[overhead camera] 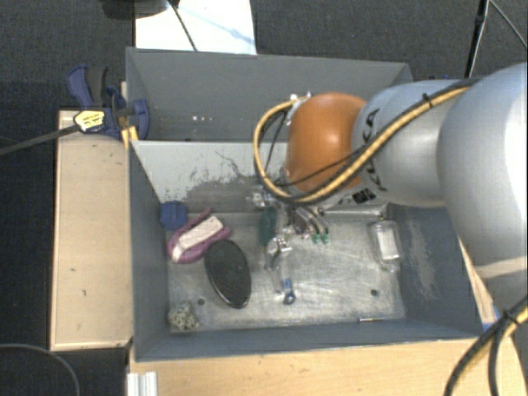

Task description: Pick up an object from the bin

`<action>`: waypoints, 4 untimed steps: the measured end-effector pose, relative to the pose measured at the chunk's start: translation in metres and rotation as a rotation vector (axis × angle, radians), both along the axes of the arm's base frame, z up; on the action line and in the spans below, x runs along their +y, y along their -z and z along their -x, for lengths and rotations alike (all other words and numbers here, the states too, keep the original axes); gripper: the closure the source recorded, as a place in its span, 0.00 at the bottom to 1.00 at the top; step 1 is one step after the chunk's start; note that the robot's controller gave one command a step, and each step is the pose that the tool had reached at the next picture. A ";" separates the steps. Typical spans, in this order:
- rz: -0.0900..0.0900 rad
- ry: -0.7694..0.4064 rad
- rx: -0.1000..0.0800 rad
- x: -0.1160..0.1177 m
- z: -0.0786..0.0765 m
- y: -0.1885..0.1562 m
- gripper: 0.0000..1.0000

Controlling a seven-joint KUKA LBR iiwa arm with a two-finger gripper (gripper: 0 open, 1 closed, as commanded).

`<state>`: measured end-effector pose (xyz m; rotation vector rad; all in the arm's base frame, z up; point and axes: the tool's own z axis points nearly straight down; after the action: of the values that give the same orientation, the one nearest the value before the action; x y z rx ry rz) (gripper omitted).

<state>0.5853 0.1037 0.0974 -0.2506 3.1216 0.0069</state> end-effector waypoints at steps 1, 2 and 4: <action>0.003 0.015 0.009 0.102 -0.007 0.027 0.00; 0.008 0.021 0.008 0.095 -0.008 0.027 1.00; 0.004 0.006 0.006 0.089 -0.007 -0.041 0.00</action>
Offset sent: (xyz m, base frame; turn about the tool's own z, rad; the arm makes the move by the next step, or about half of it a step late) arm 0.0070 0.0973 -0.0274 0.0205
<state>0.5918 0.1926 0.1386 -0.2417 3.1290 0.0011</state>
